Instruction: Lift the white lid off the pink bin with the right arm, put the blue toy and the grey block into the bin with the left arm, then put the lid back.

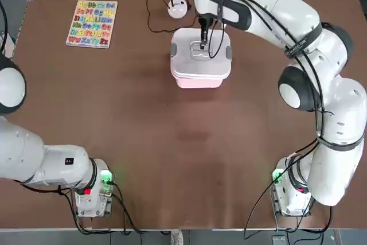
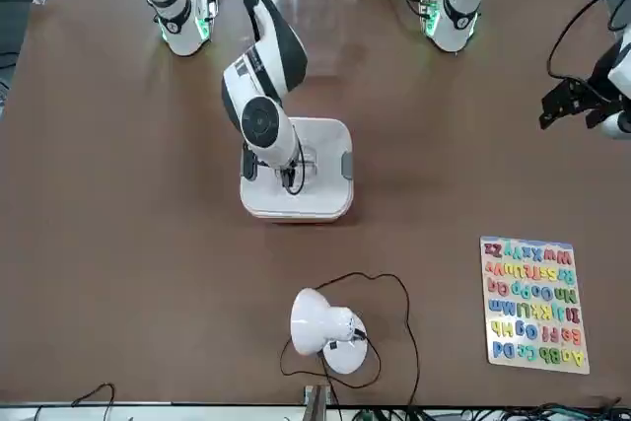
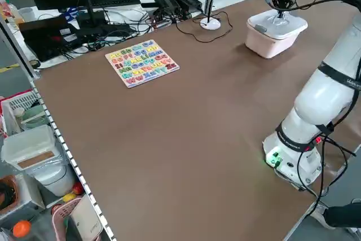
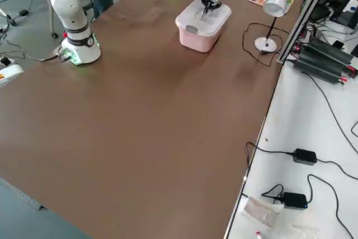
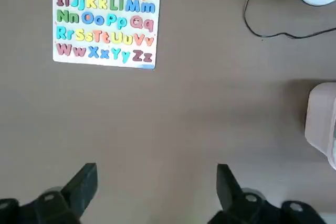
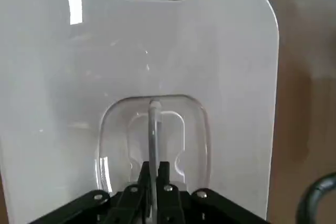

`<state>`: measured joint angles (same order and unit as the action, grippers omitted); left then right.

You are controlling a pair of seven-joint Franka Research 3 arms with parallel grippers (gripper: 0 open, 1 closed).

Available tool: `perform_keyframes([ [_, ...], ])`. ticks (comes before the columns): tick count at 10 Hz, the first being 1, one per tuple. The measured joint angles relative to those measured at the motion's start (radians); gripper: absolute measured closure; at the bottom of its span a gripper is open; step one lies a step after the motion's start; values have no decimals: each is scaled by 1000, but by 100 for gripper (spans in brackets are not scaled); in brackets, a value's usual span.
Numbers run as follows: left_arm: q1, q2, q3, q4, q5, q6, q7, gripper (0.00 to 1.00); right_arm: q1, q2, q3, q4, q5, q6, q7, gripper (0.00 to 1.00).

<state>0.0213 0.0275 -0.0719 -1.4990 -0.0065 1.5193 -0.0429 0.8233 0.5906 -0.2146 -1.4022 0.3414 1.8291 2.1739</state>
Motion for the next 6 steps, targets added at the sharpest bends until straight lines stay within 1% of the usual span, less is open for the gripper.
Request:
perform_keyframes([
  [6,1,0,0,0,0,0,-2,0,6,10,1,6,0,18,7,93],
])
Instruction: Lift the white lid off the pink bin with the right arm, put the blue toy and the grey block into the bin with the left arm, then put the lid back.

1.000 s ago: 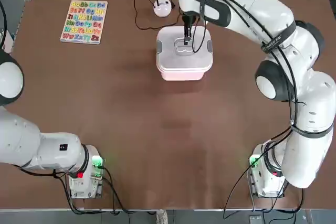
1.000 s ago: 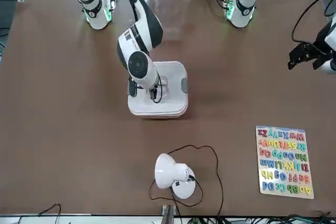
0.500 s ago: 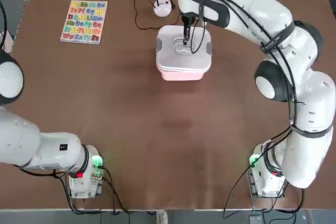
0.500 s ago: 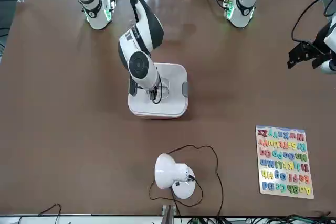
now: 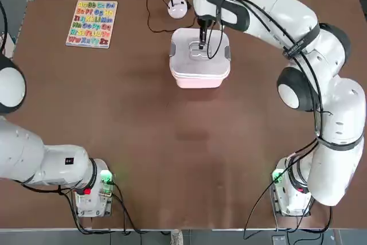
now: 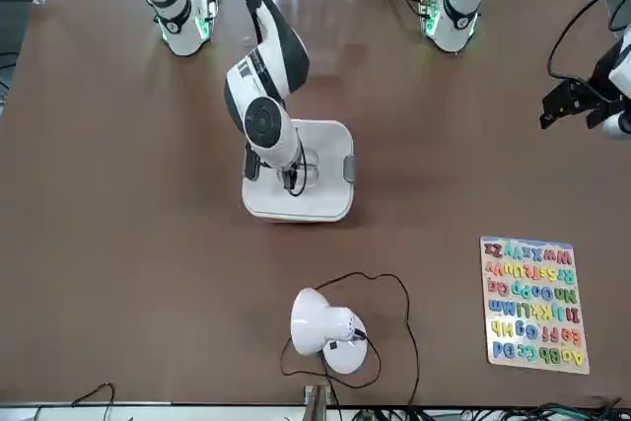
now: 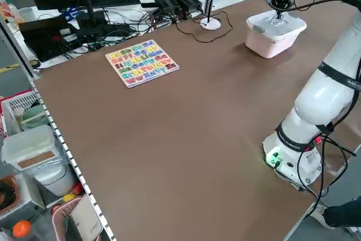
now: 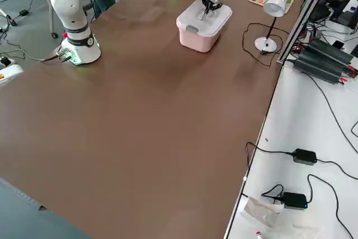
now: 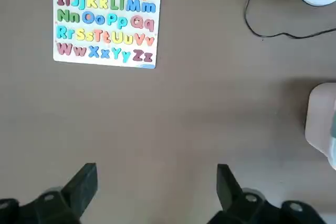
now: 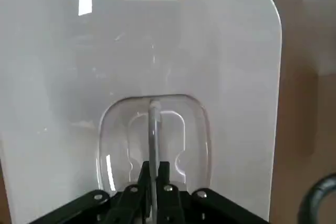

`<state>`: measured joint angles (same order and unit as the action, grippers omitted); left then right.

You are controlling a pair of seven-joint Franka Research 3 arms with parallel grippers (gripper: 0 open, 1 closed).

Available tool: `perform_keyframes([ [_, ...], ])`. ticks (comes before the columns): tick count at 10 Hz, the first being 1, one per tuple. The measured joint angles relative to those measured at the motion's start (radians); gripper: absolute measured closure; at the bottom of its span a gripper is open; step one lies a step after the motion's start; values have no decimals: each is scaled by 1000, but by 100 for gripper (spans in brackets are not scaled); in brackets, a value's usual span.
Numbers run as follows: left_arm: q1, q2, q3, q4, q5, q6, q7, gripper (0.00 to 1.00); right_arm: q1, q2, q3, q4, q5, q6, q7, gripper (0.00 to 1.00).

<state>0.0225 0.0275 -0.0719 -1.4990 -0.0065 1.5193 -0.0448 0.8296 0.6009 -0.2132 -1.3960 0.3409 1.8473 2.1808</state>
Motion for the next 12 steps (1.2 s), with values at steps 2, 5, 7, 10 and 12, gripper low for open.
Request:
perform_keyframes([
  [2,0,0,0,0,0,0,-1,0,2,1,0,1,-4,1,0,93],
  [5,0,0,0,0,0,0,-1,0,3,1,0,1,-4,1,-14,93],
  [7,-1,0,0,0,0,0,-1,0,4,1,0,1,-4,1,-35,93],
  [10,-2,0,0,0,0,0,-1,0,6,1,0,1,-5,1,-55,91],
  [12,-2,0,0,0,0,0,-2,0,6,2,2,1,-5,1,-64,66],
])
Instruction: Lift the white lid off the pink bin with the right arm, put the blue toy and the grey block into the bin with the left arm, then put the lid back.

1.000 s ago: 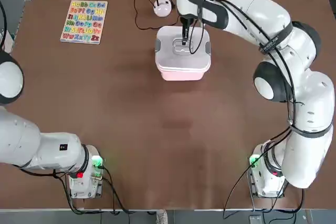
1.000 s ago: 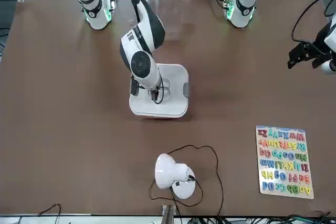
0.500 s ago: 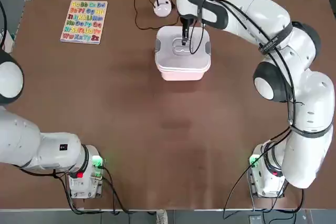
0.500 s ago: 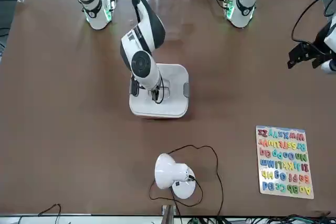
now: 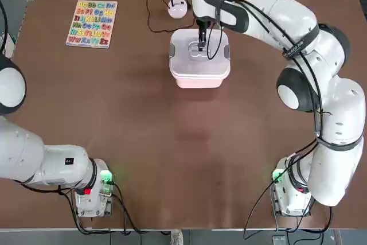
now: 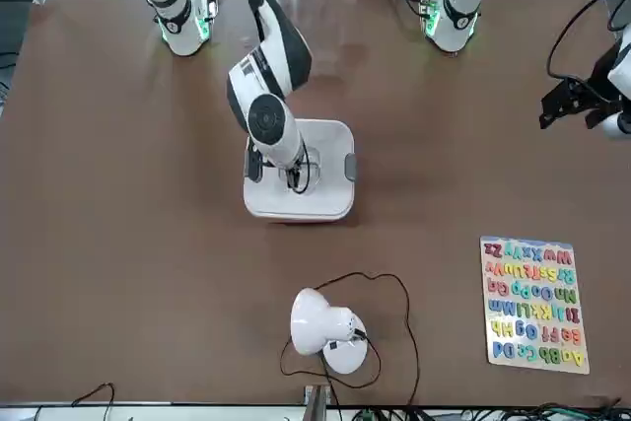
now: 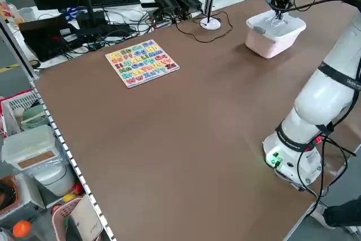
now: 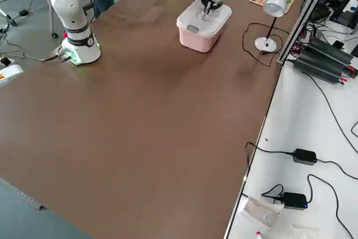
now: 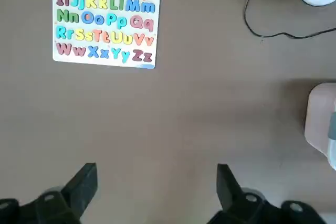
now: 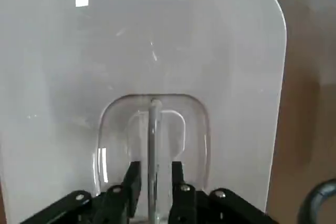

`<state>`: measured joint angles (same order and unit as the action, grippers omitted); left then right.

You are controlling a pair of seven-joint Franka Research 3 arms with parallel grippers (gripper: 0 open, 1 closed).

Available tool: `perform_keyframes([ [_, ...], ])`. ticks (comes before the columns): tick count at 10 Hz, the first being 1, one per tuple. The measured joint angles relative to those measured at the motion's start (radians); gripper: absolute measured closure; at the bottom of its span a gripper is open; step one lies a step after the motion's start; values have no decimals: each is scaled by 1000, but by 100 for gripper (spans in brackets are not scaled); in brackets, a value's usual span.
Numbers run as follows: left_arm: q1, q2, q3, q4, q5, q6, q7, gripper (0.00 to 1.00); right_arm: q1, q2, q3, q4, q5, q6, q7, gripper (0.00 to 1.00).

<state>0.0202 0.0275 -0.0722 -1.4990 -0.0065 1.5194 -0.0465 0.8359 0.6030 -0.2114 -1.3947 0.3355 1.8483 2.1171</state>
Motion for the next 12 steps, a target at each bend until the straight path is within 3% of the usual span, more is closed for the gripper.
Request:
perform_keyframes([
  [1,0,0,0,0,0,0,0,0,0,0,0,0,0,0,-2,50],
  [4,0,0,0,0,0,0,-2,0,0,2,0,0,0,0,-3,39],
  [5,0,0,0,0,0,0,-2,0,0,2,0,0,0,0,-3,31],
  [7,0,0,0,0,0,0,-2,0,0,3,0,0,0,0,-4,4],
  [12,-3,0,0,0,0,0,-11,0,0,3,-3,0,-1,-24,-5,0],
])
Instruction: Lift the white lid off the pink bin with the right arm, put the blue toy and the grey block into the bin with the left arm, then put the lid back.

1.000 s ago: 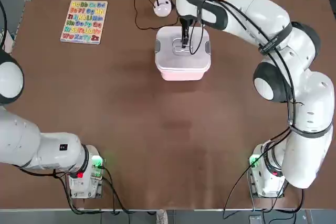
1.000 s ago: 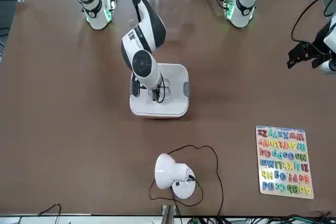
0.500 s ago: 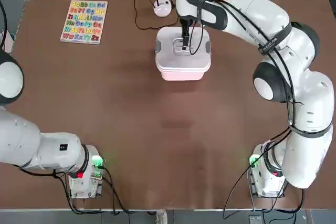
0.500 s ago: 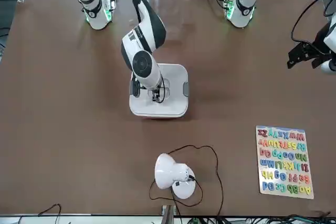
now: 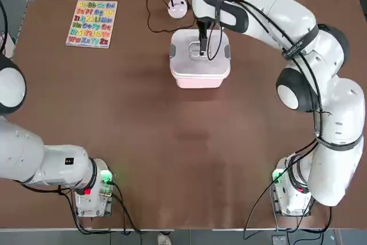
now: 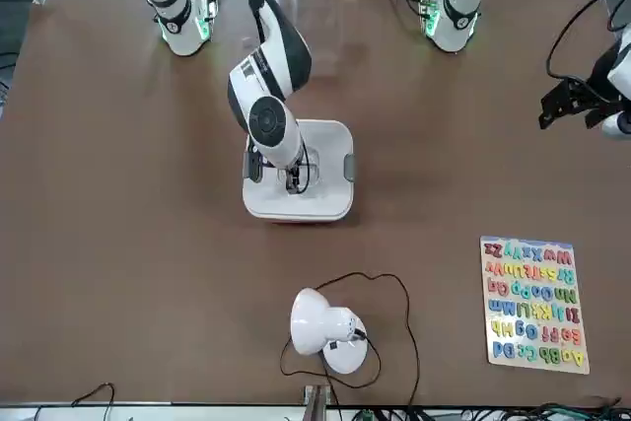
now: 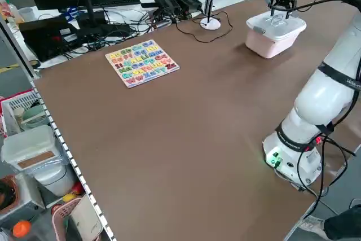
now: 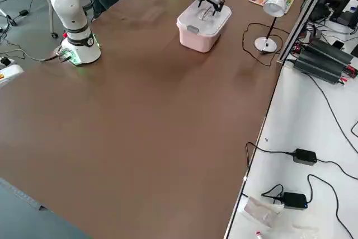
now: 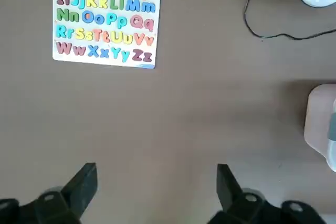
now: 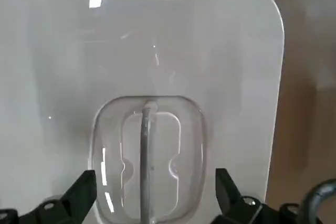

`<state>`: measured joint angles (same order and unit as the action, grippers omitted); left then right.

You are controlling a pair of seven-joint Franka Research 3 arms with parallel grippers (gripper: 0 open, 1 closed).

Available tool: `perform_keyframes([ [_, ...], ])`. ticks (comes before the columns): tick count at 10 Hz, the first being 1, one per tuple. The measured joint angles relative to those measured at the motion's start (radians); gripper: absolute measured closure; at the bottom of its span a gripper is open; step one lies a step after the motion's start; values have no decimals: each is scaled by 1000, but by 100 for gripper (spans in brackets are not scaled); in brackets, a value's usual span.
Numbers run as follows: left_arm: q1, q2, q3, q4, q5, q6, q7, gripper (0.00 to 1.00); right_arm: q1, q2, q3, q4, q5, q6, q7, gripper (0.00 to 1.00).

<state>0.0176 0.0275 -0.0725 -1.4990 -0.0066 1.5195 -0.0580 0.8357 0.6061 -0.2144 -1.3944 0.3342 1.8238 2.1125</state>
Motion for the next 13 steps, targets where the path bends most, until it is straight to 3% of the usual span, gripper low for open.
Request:
perform_keyframes([
  [2,0,0,0,0,0,7,0,0,-8,0,-11,11,-3,-42,0,0],
  [7,-9,13,0,0,0,16,3,0,-89,-17,-20,157,-121,-182,-87,0],
  [10,-8,13,0,0,0,18,47,0,-116,-94,-24,186,-198,-299,-489,0],
  [13,-8,13,0,0,0,18,55,0,-231,-184,-28,187,-267,-397,-942,0],
])
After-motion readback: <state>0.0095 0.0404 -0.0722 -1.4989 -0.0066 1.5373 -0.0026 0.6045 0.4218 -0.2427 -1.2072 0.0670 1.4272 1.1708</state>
